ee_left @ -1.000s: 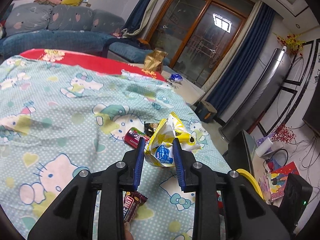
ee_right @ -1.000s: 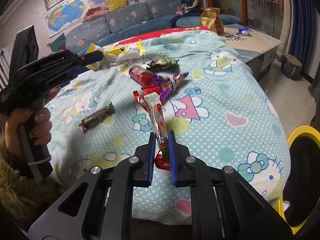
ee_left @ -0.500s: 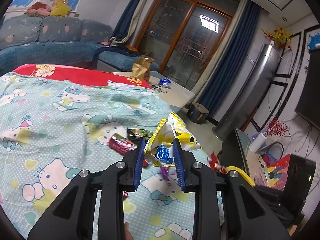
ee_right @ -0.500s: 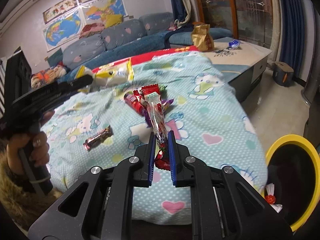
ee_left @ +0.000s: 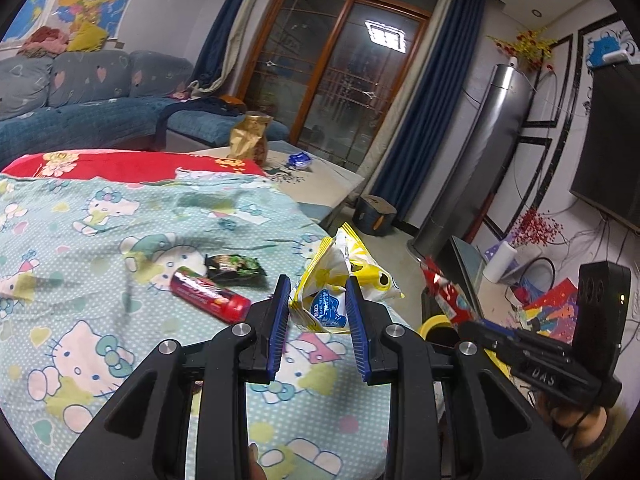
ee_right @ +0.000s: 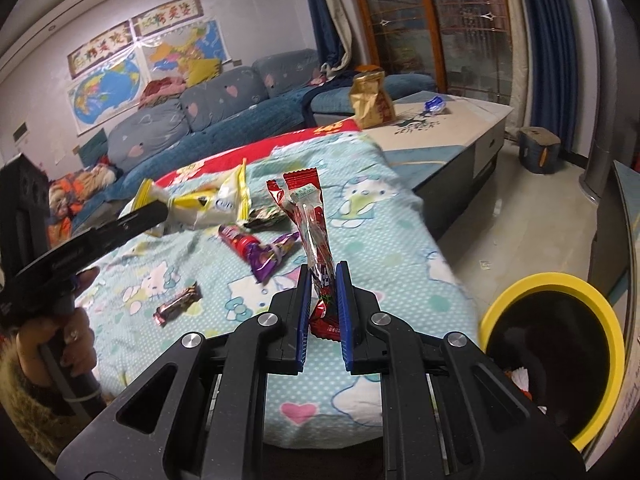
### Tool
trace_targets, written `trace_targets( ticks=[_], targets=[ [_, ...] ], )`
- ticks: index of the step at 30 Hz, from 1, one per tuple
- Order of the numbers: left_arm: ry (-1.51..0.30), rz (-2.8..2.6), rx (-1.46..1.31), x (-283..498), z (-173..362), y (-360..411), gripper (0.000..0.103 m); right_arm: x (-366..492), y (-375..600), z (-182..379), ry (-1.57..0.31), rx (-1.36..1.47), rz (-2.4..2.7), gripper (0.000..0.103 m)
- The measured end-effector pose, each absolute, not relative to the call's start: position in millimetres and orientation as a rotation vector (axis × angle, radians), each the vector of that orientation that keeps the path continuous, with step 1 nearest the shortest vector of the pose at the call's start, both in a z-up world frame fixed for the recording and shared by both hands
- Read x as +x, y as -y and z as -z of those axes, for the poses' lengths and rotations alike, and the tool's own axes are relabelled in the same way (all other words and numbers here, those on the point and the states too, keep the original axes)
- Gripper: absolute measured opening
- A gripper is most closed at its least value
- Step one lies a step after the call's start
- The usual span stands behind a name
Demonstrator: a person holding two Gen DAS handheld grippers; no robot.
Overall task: Collect trash
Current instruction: 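Carry the yellow chip bag and red candy stick over the yellow bin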
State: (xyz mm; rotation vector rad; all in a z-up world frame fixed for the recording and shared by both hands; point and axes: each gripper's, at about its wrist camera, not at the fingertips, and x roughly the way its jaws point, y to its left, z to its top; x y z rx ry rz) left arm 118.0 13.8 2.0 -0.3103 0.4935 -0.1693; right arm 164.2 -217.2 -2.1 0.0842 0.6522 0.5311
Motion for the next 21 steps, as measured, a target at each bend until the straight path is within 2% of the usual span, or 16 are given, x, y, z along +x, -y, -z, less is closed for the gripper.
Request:
trace_targets(
  ticks=[21],
  targets=[
    [-0.527,0.291,-0.211,122.5,1.0,50.1,0.027,169.4,278.6,-2.5,-0.609,0.173,-0.388,0.009]
  ],
)
